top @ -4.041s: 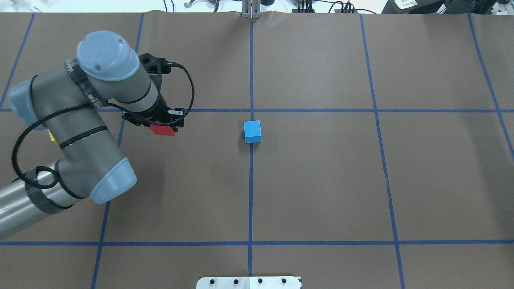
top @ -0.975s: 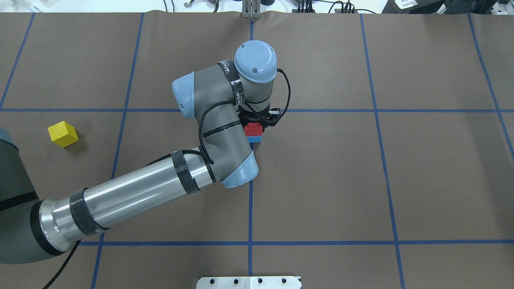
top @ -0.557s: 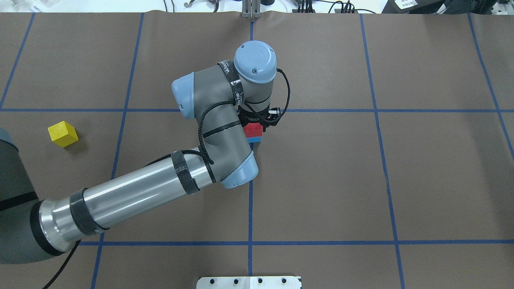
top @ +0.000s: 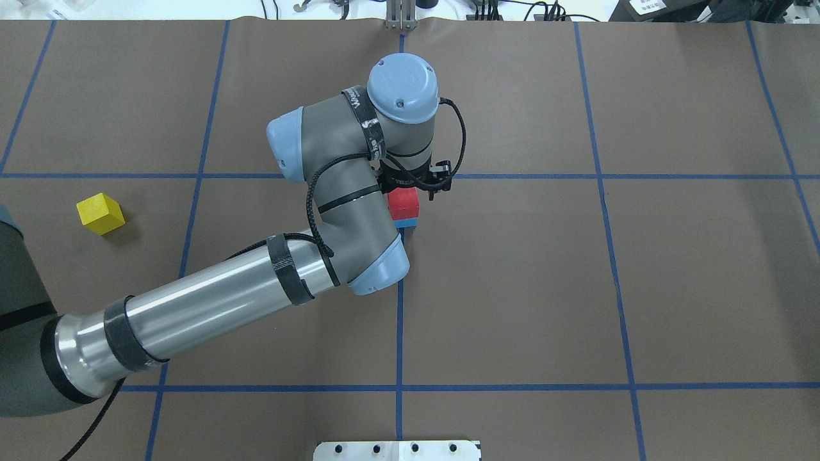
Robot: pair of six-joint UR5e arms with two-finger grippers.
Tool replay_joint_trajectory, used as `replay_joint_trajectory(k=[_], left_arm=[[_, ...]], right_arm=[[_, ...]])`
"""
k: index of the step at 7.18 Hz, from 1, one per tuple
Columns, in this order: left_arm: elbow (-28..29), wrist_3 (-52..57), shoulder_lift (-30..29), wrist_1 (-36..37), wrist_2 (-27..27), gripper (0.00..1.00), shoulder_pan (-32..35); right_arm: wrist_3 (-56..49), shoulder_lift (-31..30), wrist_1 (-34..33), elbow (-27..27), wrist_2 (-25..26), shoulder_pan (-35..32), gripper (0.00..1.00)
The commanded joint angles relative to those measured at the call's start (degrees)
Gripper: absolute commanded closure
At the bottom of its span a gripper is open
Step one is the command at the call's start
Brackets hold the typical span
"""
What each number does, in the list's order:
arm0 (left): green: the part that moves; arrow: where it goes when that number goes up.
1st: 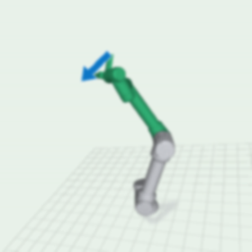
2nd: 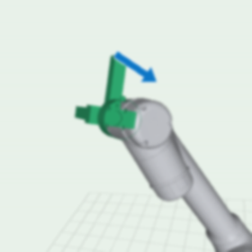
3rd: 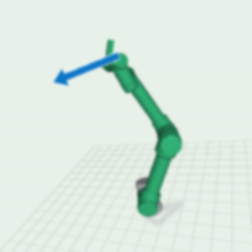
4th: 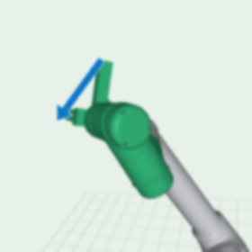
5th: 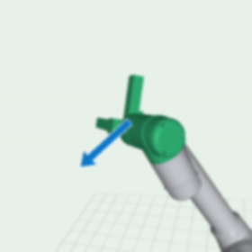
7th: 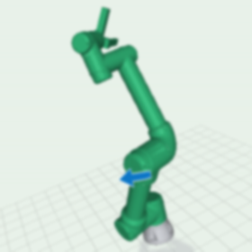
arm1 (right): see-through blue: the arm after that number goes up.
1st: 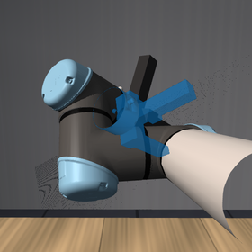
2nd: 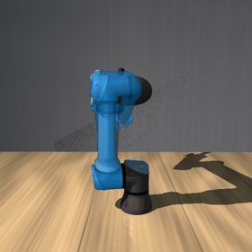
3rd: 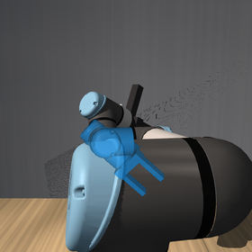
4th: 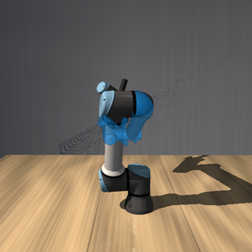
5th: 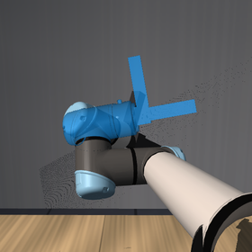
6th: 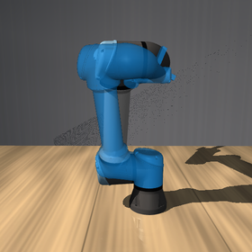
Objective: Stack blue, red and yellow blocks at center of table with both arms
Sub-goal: 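Open the left gripper and move it back toward the yellow cube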
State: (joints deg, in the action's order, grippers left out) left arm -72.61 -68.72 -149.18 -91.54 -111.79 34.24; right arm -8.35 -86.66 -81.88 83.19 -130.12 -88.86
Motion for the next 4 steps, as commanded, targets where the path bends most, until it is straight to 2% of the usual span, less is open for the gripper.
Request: replay_joint_trajectory(k=[1, 3, 4], left_arm=[[-10.39, 5.22, 5.88, 4.15, -4.64, 0.00, 4.06], [-28.74, 19.61, 21.57, 9.52, -4.93, 0.00, 9.15], [-33.43, 27.34, 28.87, 9.45, -5.01, 0.00, 11.79]], right_arm=[[0.00, -0.09, -0.03, 0.04, -0.04, 0.00, 0.00], [0.00, -0.52, 0.05, 0.04, 0.04, 0.00, 0.00], [0.09, -0.53, 0.06, 0.13, 0.04, 0.00, 0.00]])
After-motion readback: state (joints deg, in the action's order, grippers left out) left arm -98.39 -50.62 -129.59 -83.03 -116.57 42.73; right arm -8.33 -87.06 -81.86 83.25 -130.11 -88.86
